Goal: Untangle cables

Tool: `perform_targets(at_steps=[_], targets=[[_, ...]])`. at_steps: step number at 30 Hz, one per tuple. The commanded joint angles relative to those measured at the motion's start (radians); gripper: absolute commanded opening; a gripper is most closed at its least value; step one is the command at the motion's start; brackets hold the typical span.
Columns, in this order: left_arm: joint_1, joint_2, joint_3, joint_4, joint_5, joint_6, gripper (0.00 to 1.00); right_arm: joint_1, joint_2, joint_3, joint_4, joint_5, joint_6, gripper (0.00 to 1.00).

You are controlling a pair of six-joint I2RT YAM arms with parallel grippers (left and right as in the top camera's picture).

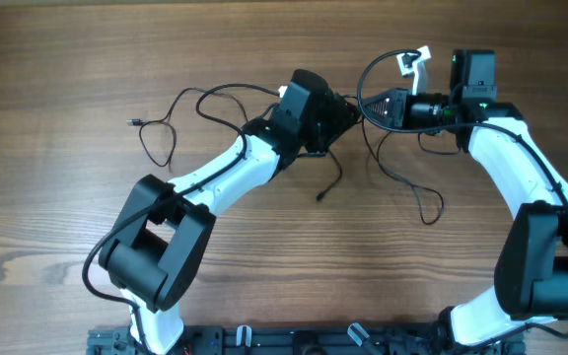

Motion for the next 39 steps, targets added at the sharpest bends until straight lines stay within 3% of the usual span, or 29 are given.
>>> perform_targets(at_steps=[1, 4, 7, 8, 10, 13, 16, 18, 21, 25, 39], targets=[[0.006, 0.01, -0.005, 0.01, -0.034, -0.008, 0.07, 0.007, 0.0, 0.01, -0.002, -0.044, -0.024, 0.04], [0.006, 0.01, -0.005, -0.039, -0.099, 0.061, 0.04, 0.006, 0.0, 0.01, -0.005, 0.009, -0.022, 0.07], [0.026, 0.01, -0.005, -0.082, -0.13, 0.163, 0.04, 0.006, 0.0, 0.01, -0.036, 0.157, -0.02, 0.28], [0.039, 0.01, -0.005, -0.081, -0.13, 0.21, 0.04, 0.006, 0.0, 0.01, -0.045, 0.219, -0.02, 0.29], [0.057, 0.009, -0.005, -0.081, -0.114, 0.284, 0.04, 0.007, 0.0, 0.01, -0.057, 0.288, -0.021, 0.2], [0.068, 0.009, -0.005, -0.085, -0.077, 0.367, 0.04, 0.007, 0.0, 0.01, -0.071, 0.236, -0.09, 0.26], [0.068, 0.009, -0.005, -0.089, -0.078, 0.363, 0.04, 0.027, 0.0, 0.01, -0.073, 0.101, -0.201, 0.34], [0.068, 0.009, -0.005, -0.089, -0.078, 0.363, 0.04, 0.068, 0.0, 0.01, -0.073, 0.128, -0.23, 0.37], [0.068, 0.009, -0.005, -0.089, -0.078, 0.362, 0.04, 0.132, 0.0, 0.01, -0.073, 0.298, -0.217, 0.37], [0.068, 0.009, -0.005, -0.096, -0.077, 0.363, 0.04, 0.169, 0.0, 0.01, -0.071, 0.547, -0.095, 0.36], [0.066, 0.009, -0.005, -0.11, -0.042, 0.358, 0.04, 0.171, 0.0, 0.01, -0.063, 0.52, -0.096, 0.36]])
